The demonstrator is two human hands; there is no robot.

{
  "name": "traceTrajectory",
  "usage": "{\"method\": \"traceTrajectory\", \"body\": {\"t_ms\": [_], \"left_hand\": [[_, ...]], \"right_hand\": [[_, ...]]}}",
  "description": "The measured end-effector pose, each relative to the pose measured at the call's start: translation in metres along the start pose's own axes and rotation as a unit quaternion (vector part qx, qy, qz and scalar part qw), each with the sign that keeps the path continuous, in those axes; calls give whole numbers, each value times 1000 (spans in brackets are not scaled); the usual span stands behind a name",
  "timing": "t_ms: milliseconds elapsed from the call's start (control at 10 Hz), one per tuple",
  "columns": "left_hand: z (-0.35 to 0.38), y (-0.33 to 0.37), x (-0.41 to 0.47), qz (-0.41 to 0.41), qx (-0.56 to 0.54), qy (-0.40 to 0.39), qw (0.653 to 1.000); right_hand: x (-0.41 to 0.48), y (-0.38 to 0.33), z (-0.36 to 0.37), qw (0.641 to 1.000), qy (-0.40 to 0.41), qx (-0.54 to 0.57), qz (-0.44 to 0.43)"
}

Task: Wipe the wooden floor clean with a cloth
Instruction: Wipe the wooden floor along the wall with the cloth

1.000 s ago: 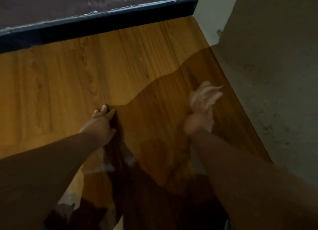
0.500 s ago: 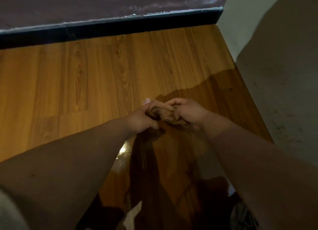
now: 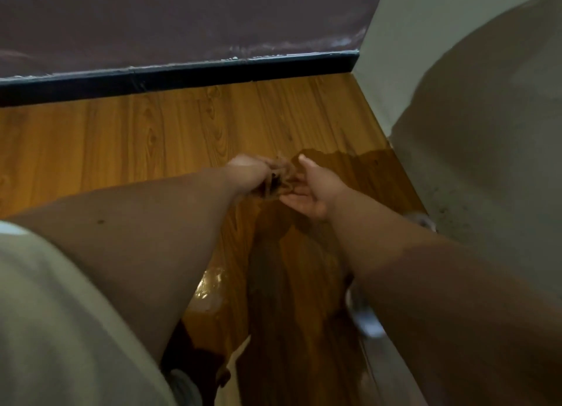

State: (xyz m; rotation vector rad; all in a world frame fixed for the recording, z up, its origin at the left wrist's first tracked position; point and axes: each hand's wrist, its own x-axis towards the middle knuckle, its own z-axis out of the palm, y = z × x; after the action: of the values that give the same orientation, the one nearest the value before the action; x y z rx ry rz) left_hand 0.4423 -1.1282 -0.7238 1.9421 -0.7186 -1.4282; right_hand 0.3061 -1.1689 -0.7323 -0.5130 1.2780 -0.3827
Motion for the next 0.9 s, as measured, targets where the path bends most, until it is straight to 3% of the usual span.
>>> {"method": "traceTrajectory", "body": {"t_ms": [100, 200, 300, 400, 500, 600, 700, 800, 900], "left_hand": [[19, 12, 9, -21, -35, -60, 997], [29, 8, 30, -62, -135, -70, 986], [29, 2, 52, -85, -105, -6, 991], [18, -1, 74, -99, -26, 29, 994], [-2, -8, 89, -80, 72, 18, 994], [-13, -16, 101, -50, 202, -1, 978], [-10, -20, 110, -54, 304, -29, 951], [-4, -16, 116, -57, 282, -38, 957], [-4, -8, 123, -48, 270, -15, 962]], "right_hand": [[19, -14, -10, 1000, 0, 26, 12], [48, -24, -33, 997, 70, -22, -7], [76, -45, -63, 974, 128, -174, -69], [102, -69, -92, 898, 217, -360, -127], [118, -87, -121, 833, 247, -475, -139], [126, -89, -141, 769, 220, -589, -119], [128, -80, -139, 742, 179, -637, -106], [133, -56, -113, 727, 91, -662, -158], [143, -56, -112, 654, 21, -728, -206]]}}
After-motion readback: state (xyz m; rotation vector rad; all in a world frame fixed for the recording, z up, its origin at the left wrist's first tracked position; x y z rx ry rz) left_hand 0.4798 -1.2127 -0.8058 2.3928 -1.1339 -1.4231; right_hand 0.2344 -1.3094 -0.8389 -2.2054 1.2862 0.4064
